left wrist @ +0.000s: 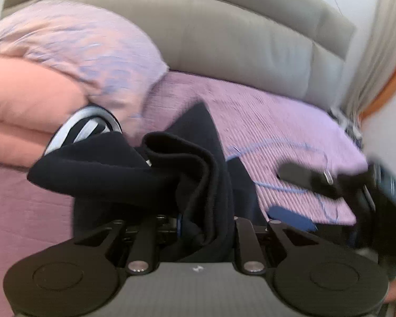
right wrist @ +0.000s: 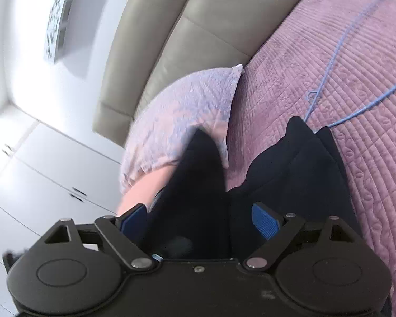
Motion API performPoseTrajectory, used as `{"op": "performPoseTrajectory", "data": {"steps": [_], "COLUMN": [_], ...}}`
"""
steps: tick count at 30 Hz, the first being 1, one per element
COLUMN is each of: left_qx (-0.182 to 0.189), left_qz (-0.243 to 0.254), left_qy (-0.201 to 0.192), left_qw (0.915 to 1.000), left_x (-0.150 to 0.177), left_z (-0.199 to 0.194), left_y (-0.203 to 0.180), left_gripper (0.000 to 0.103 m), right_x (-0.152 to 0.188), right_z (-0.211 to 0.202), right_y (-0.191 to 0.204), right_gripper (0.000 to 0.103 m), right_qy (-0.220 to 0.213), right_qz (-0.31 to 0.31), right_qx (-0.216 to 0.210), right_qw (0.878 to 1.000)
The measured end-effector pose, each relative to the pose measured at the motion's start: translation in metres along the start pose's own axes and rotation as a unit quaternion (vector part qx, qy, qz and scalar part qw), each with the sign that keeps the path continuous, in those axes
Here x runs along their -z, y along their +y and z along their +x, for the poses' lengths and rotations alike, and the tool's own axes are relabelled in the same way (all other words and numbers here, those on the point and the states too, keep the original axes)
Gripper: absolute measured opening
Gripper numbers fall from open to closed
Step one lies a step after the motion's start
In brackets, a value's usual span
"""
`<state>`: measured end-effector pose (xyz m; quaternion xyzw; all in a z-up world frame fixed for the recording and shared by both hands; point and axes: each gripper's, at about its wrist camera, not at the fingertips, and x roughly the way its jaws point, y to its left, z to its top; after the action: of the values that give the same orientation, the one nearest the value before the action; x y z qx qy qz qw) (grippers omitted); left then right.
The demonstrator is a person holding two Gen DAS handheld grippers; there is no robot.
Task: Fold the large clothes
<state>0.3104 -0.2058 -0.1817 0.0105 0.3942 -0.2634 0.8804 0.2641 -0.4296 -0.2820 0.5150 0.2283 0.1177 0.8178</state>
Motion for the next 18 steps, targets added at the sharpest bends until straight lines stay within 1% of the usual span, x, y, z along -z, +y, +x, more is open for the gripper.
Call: {"op": "performPoseTrajectory", "data": {"steps": [3,6,8,11,13,14,16,18], "left_qx": [-0.014,-0.018,-0.018,-0.026,-0.025,-0.023,-0.007,0.012], "left_qz": [0.033,0.068,0.087,0.131,0.143,0.144,0.141,0.124], "left_qy": [0.003,0.006,0.015,0.019,0.027,0.034,0.047,0.059], "left_qw": [0.9994,0.9975,0.9959,0.9909,0.9891,0.9887,0.9889,0.9904], "left_x": [0.017,0.031,0.038,0.048,0.053,0.053,0.053,0.052], "left_z": [0.018,0.03,0.036,0.038,0.043,0.047,0.051,0.052], "left_y": [-0.038,-0.07,-0.089,-0.114,-0.122,-0.124,-0.123,-0.118], "left_gripper": [0.022,0.024,0.025,0.029,0.031,0.031,0.034,0.034], "right_x": [-0.008,-0.014,-0.018,-0.019,-0.022,-0.024,-0.028,-0.028], "right_z": [-0.008,-0.012,-0.013,-0.021,-0.024,-0.025,-0.024,-0.019], "right_y": [-0.022,-0.039,-0.051,-0.065,-0.069,-0.068,-0.063,-0.06], "right_gripper": [0.102,0.103,0.103,0.103,0.103,0.103,0.103,0.103], "right_qy": [-0.001,0.014,0.02,0.011,0.007,0.009,0.018,0.036], "right_qz": [0.01,-0.001,0.001,0.018,0.019,0.006,-0.027,-0.038], "right_qx": [-0.017,-0.028,-0.049,-0.083,-0.097,-0.1,-0.076,-0.056], "right_qw": [1.0,0.999,0.999,0.996,0.995,0.995,0.997,0.997]}}
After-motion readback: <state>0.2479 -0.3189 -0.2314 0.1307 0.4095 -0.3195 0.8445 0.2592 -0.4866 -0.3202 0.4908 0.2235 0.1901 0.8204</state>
